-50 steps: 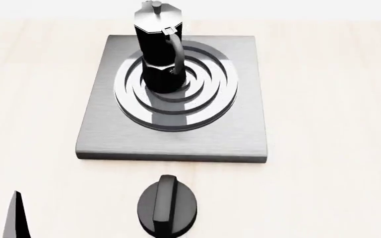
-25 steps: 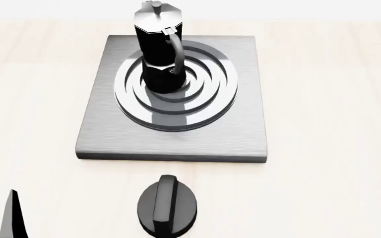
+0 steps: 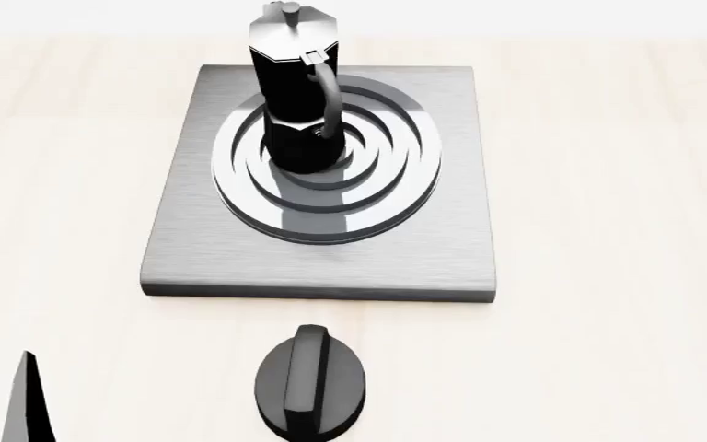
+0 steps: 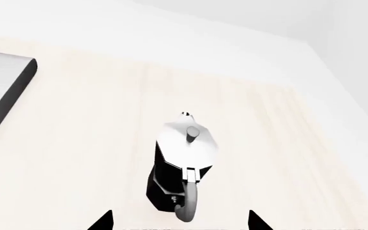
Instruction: Put both moka pots on the stove.
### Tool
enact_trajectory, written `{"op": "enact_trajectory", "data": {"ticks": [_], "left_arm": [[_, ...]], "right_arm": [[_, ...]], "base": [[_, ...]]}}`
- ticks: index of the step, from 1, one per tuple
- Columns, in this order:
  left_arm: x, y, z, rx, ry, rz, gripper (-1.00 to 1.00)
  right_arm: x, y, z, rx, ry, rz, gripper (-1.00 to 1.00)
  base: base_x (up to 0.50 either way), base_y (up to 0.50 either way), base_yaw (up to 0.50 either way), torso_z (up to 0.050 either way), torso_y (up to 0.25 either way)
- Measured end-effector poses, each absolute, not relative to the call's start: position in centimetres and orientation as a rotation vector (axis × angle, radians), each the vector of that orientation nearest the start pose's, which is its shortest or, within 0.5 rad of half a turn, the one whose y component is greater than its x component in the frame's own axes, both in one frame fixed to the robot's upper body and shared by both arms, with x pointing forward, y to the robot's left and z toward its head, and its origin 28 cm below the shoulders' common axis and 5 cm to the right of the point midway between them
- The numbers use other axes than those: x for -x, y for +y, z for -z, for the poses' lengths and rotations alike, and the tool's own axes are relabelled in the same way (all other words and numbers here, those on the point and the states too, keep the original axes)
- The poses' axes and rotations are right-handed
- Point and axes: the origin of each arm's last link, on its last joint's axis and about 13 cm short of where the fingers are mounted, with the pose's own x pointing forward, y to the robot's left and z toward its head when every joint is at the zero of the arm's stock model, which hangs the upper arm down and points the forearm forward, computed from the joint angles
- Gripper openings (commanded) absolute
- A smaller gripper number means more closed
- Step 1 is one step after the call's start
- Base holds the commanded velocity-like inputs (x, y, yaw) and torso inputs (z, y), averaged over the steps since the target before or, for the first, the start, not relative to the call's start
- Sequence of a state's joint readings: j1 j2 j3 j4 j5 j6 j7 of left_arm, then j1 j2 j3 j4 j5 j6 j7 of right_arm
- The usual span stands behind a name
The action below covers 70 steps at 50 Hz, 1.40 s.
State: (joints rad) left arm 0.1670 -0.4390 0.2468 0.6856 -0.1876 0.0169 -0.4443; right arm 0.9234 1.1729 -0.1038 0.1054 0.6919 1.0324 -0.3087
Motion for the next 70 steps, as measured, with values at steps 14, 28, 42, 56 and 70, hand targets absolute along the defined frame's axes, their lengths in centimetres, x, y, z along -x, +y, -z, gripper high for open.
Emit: {"op": "enact_trajectory", "data": {"ticks": [14,28,42,56,70], "left_arm": [[-15.5,21.3,-11.8,-0.020,-0.438,0.012,1.00],[-15.5,21.2,-11.8,-0.023,-0.437,0.015,1.00],[-15.5,21.1,-11.7,-0.024,-0.435,0.017,1.00],[-15.6,21.2,-11.6,-0.026,-0.433,0.016,1.00],[-15.6,21.1,-11.4,-0.028,-0.430,0.018,1.00]], "right_arm": [[-23.1,-36.8,-28.1,0.198,0.275,0.135,1.00],[-24.6,-37.7,-26.2,0.187,0.243,0.174,1.00],[-26.2,-37.7,-24.4,0.183,0.231,0.202,1.00],[-27.4,-37.3,-23.0,0.180,0.228,0.201,1.00],[-27.7,-37.2,-21.4,0.161,0.244,0.205,1.00]], "base": [[0.00,0.00,0.00,0.000,0.000],[0.00,0.00,0.00,0.000,0.000],[0.00,0.00,0.00,0.000,0.000],[0.00,0.00,0.00,0.000,0.000],[0.00,0.00,0.00,0.000,0.000]]}}
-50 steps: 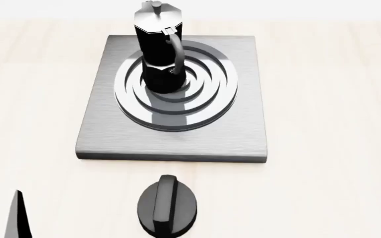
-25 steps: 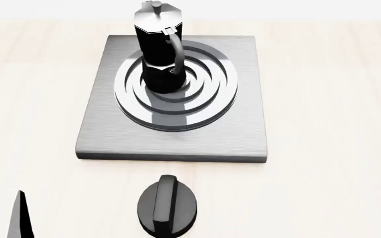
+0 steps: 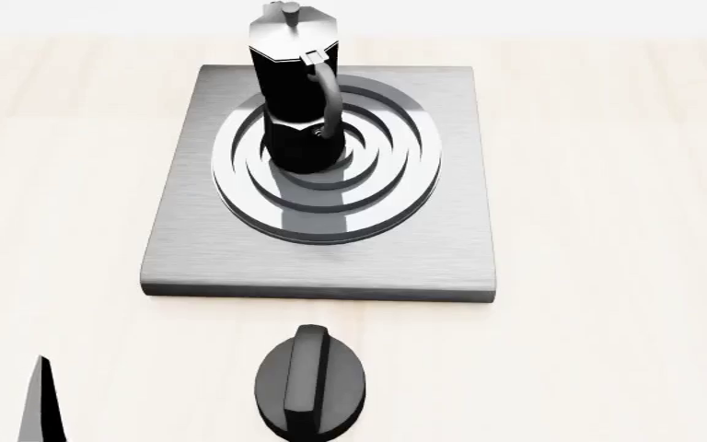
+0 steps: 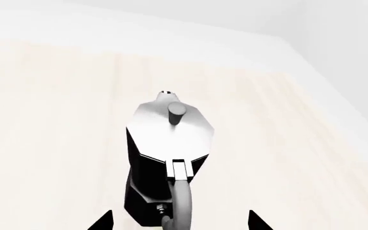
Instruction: Put both moka pots on the stove.
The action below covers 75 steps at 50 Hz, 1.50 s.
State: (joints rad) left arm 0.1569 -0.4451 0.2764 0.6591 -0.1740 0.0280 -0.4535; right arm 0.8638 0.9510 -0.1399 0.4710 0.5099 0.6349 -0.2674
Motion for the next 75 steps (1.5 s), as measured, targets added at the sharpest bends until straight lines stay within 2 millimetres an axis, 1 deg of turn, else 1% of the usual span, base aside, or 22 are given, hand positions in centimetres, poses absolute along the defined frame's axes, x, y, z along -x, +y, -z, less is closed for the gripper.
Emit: {"op": "enact_trajectory", "data": {"ticks": [15,49,70,75], "left_arm": [[-15.6,21.0,-11.3,-0.031,-0.427,0.022,1.00],[-15.6,20.9,-11.1,-0.033,-0.421,0.026,1.00],[-15.7,20.9,-10.9,-0.035,-0.419,0.026,1.00],[-15.8,20.9,-10.9,-0.036,-0.419,0.026,1.00]], "right_arm": [[-27.9,-37.2,-20.3,0.145,0.250,0.210,1.00],[-29.7,-37.2,-18.7,0.132,0.262,0.231,1.00],[-31.3,-37.1,-18.3,0.154,0.258,0.280,1.00],[-31.8,-37.3,-18.0,0.158,0.260,0.295,1.00]], "base": [[0.00,0.00,0.00,0.000,0.000],[0.00,0.00,0.00,0.000,0.000],[0.00,0.00,0.00,0.000,0.000],[0.00,0.00,0.00,0.000,0.000]]}}
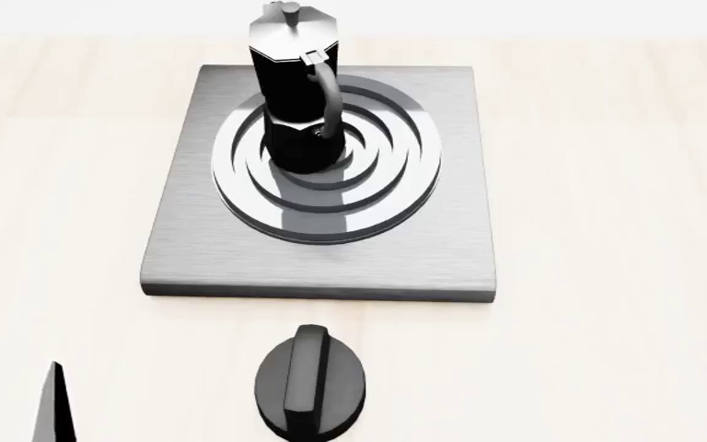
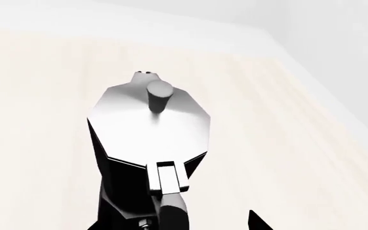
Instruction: Put both moka pots on the stove.
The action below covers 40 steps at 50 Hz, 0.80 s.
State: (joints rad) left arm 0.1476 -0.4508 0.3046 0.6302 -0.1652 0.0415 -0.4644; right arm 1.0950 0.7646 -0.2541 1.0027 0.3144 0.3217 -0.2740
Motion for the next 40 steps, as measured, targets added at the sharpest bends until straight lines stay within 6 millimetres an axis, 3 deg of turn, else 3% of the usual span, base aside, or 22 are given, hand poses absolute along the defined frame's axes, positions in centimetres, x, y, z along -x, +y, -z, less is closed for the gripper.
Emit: {"op": "enact_trajectory", "data": {"ticks": [1,23,40], "left_arm": [[-15.8,20.9,-10.9,-0.036,-0.419,0.026,1.00],[-15.8,21.0,-10.9,-0.038,-0.418,0.022,1.00],[-15.8,20.9,-10.9,-0.039,-0.416,0.022,1.00]], "right_arm": [[-31.9,-37.3,-17.9,0.158,0.261,0.297,-1.00],[-33.1,-36.8,-17.9,0.135,0.226,0.281,-1.00],[-34.8,-33.5,-19.8,0.209,0.143,0.162,-1.00]], "base": [[0.00,0.00,0.00,0.000,0.000],[0.00,0.00,0.00,0.000,-0.001],[0.00,0.00,0.00,0.000,0.000]]}}
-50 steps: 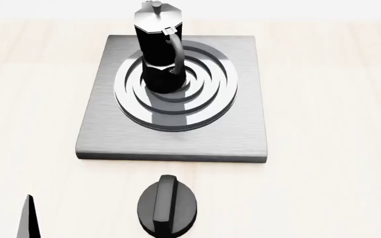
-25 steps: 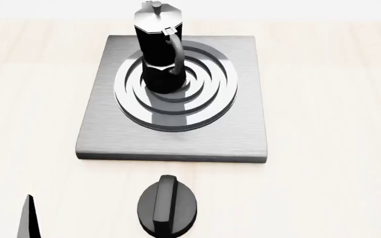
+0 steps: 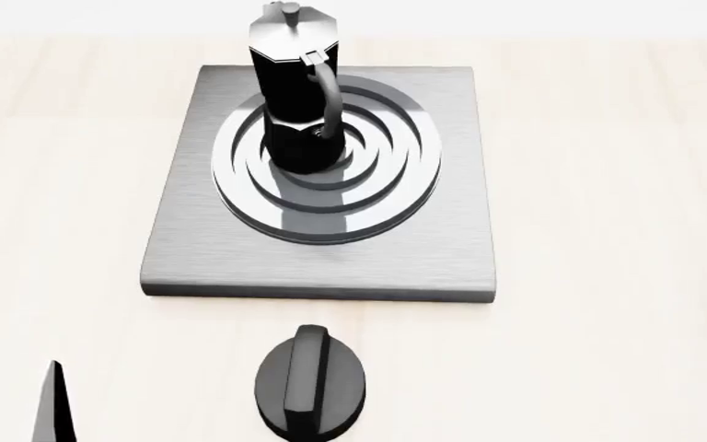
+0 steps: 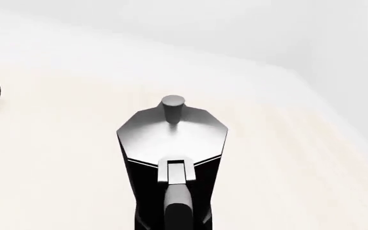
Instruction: Put both moka pots on the stove.
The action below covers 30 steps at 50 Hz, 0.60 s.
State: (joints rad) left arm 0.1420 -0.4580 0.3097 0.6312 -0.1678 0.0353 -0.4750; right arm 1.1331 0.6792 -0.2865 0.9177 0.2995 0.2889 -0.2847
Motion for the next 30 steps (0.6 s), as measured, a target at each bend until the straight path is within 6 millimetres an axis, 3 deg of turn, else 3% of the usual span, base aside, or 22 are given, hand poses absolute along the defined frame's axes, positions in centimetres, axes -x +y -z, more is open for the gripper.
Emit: {"op": "enact_trajectory", "data": {"ticks": [16,30], "left_arm": [[-15.8,21.0,-10.9,-0.037,-0.417,0.022,1.00],[-15.8,21.1,-11.0,-0.034,-0.421,0.020,1.00]], "right_arm": [[-36.4,-29.7,-23.6,0.214,-0.035,0.073,-1.00],[-37.5,-27.2,-25.5,0.170,-0.115,-0.085,-1.00]], "base": [[0.00,0.00,0.00,0.000,0.000],[0.00,0.00,0.00,0.000,0.000]]}}
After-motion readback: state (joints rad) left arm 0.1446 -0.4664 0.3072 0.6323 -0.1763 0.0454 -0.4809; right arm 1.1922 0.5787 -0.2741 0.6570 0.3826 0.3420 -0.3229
